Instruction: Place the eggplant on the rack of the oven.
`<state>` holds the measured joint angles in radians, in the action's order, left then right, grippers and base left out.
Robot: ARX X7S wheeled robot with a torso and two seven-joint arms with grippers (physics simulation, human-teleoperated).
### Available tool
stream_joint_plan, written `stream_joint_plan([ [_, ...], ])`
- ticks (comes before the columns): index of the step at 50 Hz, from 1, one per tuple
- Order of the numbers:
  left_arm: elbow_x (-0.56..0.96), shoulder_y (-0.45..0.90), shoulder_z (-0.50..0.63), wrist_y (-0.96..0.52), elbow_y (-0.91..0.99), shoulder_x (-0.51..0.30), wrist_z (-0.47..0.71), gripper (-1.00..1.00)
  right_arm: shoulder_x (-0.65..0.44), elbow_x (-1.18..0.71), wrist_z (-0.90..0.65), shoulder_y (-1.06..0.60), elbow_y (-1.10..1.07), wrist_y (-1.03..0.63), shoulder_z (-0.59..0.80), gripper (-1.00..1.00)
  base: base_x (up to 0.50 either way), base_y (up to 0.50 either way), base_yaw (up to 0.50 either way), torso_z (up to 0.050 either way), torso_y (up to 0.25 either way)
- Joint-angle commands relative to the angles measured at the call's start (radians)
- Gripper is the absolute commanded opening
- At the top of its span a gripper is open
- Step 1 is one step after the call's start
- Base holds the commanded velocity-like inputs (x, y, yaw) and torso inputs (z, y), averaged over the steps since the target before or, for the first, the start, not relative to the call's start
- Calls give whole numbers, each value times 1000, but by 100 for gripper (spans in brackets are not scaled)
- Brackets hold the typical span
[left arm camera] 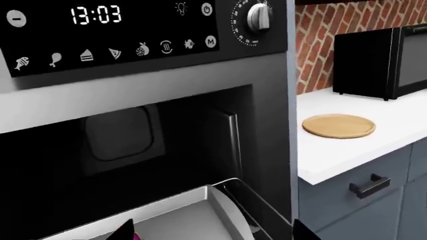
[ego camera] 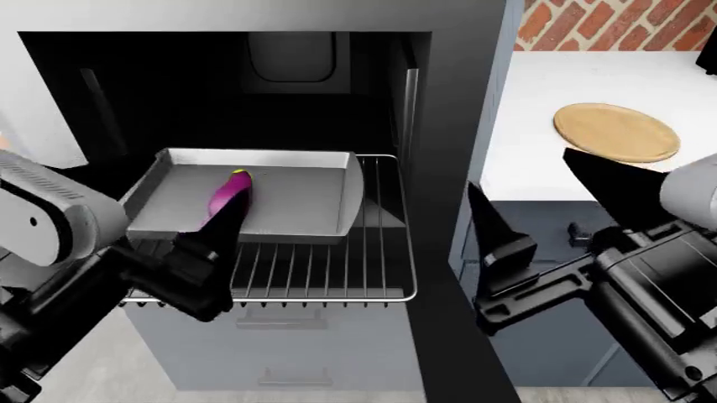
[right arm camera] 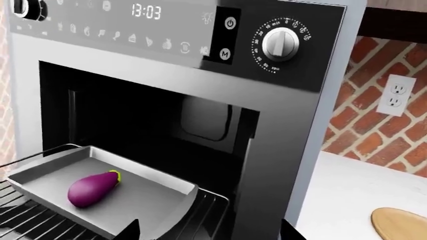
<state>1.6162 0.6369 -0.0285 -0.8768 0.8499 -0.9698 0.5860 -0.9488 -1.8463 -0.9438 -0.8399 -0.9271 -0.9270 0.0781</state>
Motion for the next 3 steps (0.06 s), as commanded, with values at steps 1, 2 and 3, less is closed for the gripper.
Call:
stream_joint_plan([
  [1,-8,-168,-189,64,161,-71,-61,100,-4,45,80,177,-120,28,-235,100,0,0,0,0,0],
  [2,-8,-183,-209,67,164,-77,-62,100,26,19,73,173,-120,-20,-281,100,0,0,0,0,0],
  [3,-5,-203,-239,73,172,-81,-69,100,66,-22,59,165,-120,-82,-335,100,0,0,0,0,0],
])
